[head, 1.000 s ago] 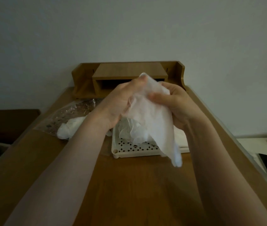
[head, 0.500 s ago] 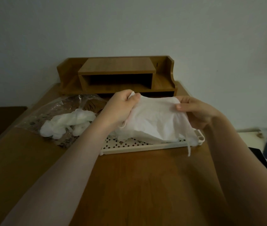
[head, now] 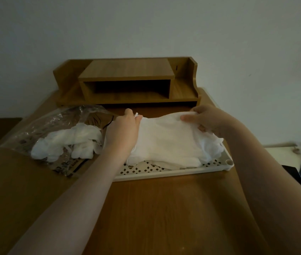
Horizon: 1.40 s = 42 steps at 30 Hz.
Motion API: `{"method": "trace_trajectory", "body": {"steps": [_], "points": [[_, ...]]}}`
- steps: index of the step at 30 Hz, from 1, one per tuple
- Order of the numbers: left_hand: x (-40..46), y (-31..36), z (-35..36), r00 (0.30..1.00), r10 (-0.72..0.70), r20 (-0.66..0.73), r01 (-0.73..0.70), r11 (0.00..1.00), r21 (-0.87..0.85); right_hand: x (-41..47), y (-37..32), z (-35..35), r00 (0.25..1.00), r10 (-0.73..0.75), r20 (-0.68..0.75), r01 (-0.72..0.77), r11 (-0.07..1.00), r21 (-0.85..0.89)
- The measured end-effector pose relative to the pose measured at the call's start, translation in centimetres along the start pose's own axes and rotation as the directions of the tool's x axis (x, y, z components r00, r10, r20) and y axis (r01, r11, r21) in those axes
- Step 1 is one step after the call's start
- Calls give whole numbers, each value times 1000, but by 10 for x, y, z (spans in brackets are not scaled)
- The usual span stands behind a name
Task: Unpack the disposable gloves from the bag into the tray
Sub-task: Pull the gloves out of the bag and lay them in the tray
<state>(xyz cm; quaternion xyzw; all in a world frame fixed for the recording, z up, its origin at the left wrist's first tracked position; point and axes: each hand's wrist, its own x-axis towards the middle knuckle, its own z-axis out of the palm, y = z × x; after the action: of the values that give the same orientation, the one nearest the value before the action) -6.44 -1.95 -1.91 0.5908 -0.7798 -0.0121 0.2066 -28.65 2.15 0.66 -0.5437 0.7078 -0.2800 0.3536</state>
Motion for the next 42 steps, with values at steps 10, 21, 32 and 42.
{"method": "trace_trajectory", "body": {"steps": [10,21,32,42], "points": [[-12,13,-3,924,349,-159,-354,935,-4,-11,-12,51,830,-524,-191,314,723,-616],[-22,-15,30,829,274,487,-394,905,161,-18,35,73,981,-195,11,124,579,-806],[-24,-47,26,878,141,457,-212,971,107,-17,24,75,986,-111,-128,22,831,-555],[-45,-78,-16,880,456,-129,-474,836,-276,-36,-40,128,704,-657,-270,381,670,-637]]}}
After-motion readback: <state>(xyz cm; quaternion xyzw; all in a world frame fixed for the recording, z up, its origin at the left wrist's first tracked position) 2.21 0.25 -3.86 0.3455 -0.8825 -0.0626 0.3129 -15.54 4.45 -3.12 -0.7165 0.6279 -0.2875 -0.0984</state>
